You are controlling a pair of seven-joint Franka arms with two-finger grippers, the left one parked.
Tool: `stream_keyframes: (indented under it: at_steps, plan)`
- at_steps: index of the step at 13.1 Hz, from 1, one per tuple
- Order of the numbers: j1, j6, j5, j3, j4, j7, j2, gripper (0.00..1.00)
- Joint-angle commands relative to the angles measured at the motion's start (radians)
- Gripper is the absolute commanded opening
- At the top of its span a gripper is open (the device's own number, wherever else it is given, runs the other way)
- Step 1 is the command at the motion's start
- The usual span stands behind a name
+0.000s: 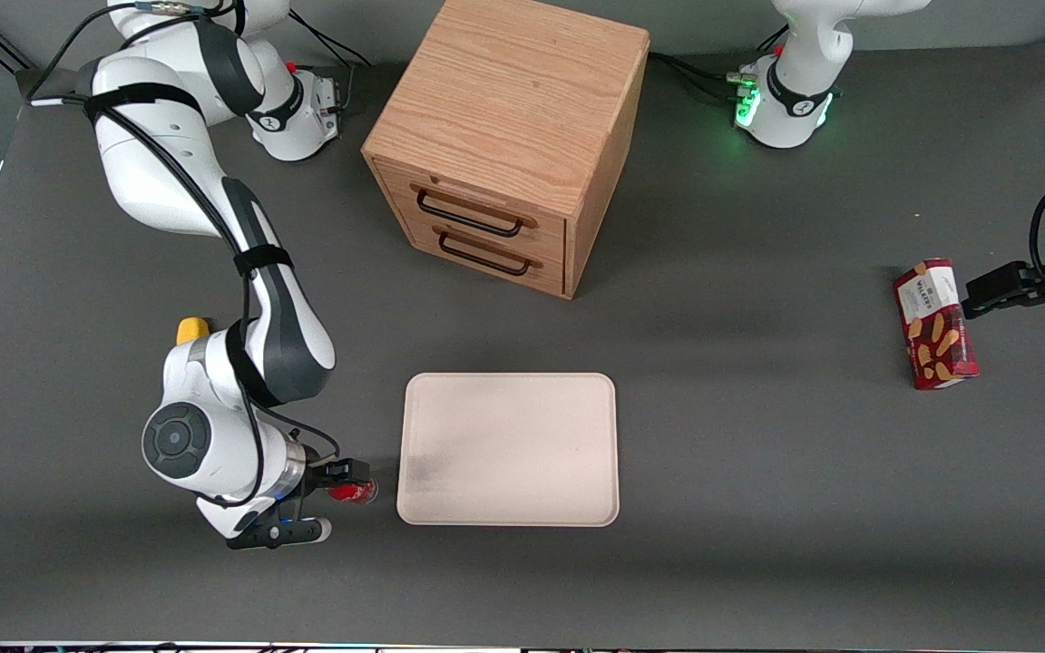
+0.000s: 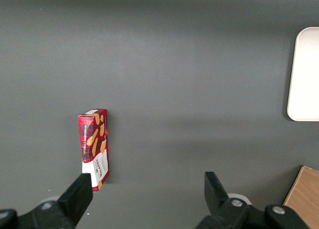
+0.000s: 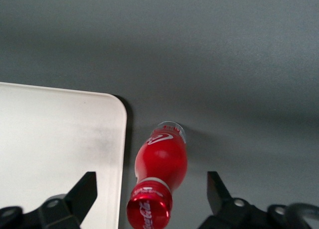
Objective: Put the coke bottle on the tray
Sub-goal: 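Lower the open right gripper around the red bottle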
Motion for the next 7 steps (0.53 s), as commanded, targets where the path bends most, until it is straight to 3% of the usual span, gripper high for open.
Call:
stream_keyframes:
  at_steps: [1,4,7]
  plan:
    - [0.004,-0.001,-0.022,0.002,0.0,0.025,0.0,0.62]
    - [0.002,-0.001,-0.02,0.002,-0.01,0.019,-0.001,0.22]
    - [0.001,-0.001,-0.022,0.0,-0.012,0.017,-0.001,0.0]
